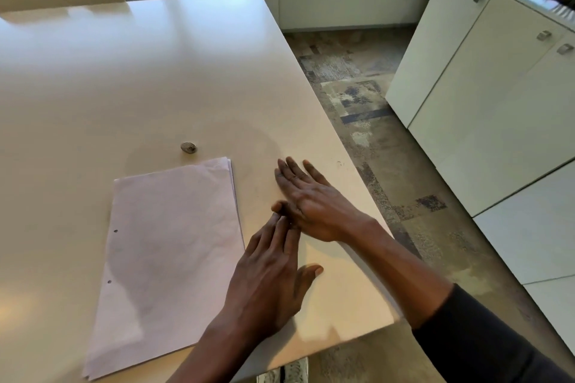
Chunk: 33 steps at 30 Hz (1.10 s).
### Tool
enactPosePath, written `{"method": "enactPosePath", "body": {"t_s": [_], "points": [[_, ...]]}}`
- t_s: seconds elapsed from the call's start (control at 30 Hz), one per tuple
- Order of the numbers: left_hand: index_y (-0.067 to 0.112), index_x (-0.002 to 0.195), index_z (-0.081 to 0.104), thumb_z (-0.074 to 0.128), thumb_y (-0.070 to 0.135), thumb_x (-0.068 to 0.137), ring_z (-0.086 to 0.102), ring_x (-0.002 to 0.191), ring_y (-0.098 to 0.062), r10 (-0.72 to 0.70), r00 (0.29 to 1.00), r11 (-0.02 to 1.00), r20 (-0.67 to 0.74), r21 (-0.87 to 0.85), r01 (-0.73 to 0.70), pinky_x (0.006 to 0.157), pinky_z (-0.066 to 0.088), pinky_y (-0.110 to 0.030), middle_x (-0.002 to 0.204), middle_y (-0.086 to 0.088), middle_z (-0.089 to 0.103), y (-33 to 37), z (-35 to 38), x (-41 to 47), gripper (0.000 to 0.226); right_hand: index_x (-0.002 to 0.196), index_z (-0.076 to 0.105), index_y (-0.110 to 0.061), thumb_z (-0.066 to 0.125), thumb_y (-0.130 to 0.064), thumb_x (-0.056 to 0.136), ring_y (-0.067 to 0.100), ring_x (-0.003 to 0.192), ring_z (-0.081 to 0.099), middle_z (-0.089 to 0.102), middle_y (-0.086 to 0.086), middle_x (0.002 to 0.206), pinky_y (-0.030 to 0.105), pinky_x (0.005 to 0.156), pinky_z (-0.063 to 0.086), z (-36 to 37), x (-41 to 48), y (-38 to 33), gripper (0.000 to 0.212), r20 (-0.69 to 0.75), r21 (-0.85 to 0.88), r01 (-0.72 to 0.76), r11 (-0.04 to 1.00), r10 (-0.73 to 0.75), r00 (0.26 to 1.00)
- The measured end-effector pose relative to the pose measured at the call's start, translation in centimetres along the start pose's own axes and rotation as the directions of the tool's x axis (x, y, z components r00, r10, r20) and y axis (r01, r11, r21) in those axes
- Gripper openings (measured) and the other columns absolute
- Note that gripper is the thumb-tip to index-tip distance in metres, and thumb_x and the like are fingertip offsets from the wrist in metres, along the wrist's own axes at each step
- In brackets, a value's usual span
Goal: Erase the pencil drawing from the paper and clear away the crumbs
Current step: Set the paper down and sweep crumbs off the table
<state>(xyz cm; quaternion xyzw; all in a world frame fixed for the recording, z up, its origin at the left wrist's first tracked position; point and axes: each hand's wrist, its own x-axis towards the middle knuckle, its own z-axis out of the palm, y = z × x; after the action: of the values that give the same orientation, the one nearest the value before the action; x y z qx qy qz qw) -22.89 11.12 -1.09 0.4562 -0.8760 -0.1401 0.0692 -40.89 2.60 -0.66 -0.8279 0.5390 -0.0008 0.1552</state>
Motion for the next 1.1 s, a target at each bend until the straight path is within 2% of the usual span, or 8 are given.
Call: {"method": "enactPosePath", "body": {"t_s": [0.07, 0.2, 0.27, 0.43, 0.6, 0.83, 1.0, 1.1], "points": [[0.016, 0.169, 0.017, 0.022, 0.070, 0.108, -0.005, 0.166, -0.018, 0.006, 1.000, 1.000, -0.004, 0.000, -0.006, 0.129, -0.004, -0.029, 0.179, -0.007, 0.006, -0.1, 0.1, 0.1, 0.082, 0.171, 0.001, -0.011, -0.034, -0.086, 0.076, 0.016, 0.165, -0.015, -0.007, 0.007, 0.179, 0.042, 0.135, -0.008, 0.3, 0.0, 0.2, 0.126, -0.020, 0.006, -0.038, 0.999, 0.038, 0.999], [0.009, 0.158, 0.041, 0.029, 0.067, 0.108, 0.015, 0.164, -0.026, 0.019, 1.000, 0.999, -0.010, 0.049, -0.019, 0.128, 0.014, -0.036, 0.175, -0.015, 0.023, -0.3, 0.4, 0.1, 0.077, 0.170, -0.002, -0.011, -0.032, -0.087, 0.076, 0.016, 0.165, -0.016, -0.010, 0.008, 0.179, 0.041, 0.134, -0.012, 0.4, -0.8, 1.4, 0.125, -0.049, -0.016, -0.168, 0.986, 0.167, 0.985], [0.009, 0.154, 0.046, 0.030, 0.066, 0.108, 0.019, 0.164, -0.028, 0.024, 1.000, 0.998, -0.005, 0.062, -0.024, 0.127, 0.018, -0.037, 0.173, -0.016, 0.028, -0.4, 0.4, 0.2, 0.075, 0.170, -0.003, -0.009, -0.031, -0.088, 0.075, 0.018, 0.165, -0.017, -0.010, 0.010, 0.179, 0.041, 0.134, -0.011, 0.2, -1.3, 2.0, 0.127, -0.061, -0.006, -0.222, 0.975, 0.221, 0.973], [0.009, 0.154, 0.045, 0.030, 0.066, 0.108, 0.019, 0.163, -0.029, 0.040, 0.999, 0.996, -0.023, 0.079, -0.038, 0.127, 0.016, -0.037, 0.173, -0.017, 0.029, -0.5, 0.5, 0.1, 0.075, 0.170, -0.003, -0.007, -0.024, -0.087, 0.083, 0.021, 0.165, -0.019, -0.012, 0.012, 0.178, 0.041, 0.135, -0.009, -0.3, -1.9, 1.6, 0.120, -0.104, -0.012, -0.169, 0.985, 0.167, 0.980], [0.010, 0.164, 0.030, 0.026, 0.067, 0.108, 0.009, 0.165, -0.025, 0.054, 0.998, 0.997, -0.015, 0.054, -0.053, 0.131, 0.009, -0.034, 0.175, -0.014, 0.024, -0.5, 0.4, 0.2, 0.080, 0.171, 0.002, -0.009, -0.030, -0.087, 0.077, 0.016, 0.166, -0.013, -0.005, 0.008, 0.179, 0.038, 0.135, -0.005, 0.3, -0.8, -0.2, 0.126, -0.040, 0.059, -0.062, 0.996, 0.064, 0.997], [0.006, 0.151, 0.047, 0.030, 0.064, 0.107, 0.026, 0.162, -0.033, 0.051, 0.998, 0.994, -0.022, 0.094, -0.049, 0.127, 0.027, -0.043, 0.169, -0.020, 0.036, -0.4, 0.6, 0.2, 0.074, 0.171, 0.004, -0.008, -0.029, -0.089, 0.076, 0.017, 0.166, -0.012, -0.004, 0.010, 0.180, 0.041, 0.135, -0.007, 0.3, -0.8, 1.6, 0.130, -0.079, 0.031, -0.207, 0.978, 0.209, 0.975], [0.006, 0.153, 0.045, 0.032, 0.065, 0.106, 0.021, 0.163, -0.033, 0.038, 0.999, 0.995, -0.026, 0.090, -0.036, 0.127, 0.017, -0.040, 0.171, -0.020, 0.032, -0.2, 0.3, 0.2, 0.077, 0.170, 0.007, -0.005, -0.020, -0.092, 0.080, 0.019, 0.166, -0.007, 0.000, 0.014, 0.179, 0.033, 0.134, -0.008, -0.3, -1.7, 2.8, 0.128, -0.141, 0.118, -0.245, 0.962, 0.260, 0.955], [0.006, 0.156, 0.042, 0.038, 0.065, 0.105, 0.016, 0.164, -0.032, 0.023, 1.000, 0.998, -0.003, 0.063, -0.023, 0.128, 0.015, -0.041, 0.173, -0.018, 0.027, 0.0, -0.1, 0.3, 0.077, 0.170, 0.016, -0.007, -0.002, -0.091, 0.089, 0.017, 0.167, 0.002, 0.010, 0.011, 0.179, 0.033, 0.135, 0.002, -0.8, -2.7, 2.8, 0.118, -0.246, 0.264, -0.184, 0.947, 0.250, 0.936]]}}
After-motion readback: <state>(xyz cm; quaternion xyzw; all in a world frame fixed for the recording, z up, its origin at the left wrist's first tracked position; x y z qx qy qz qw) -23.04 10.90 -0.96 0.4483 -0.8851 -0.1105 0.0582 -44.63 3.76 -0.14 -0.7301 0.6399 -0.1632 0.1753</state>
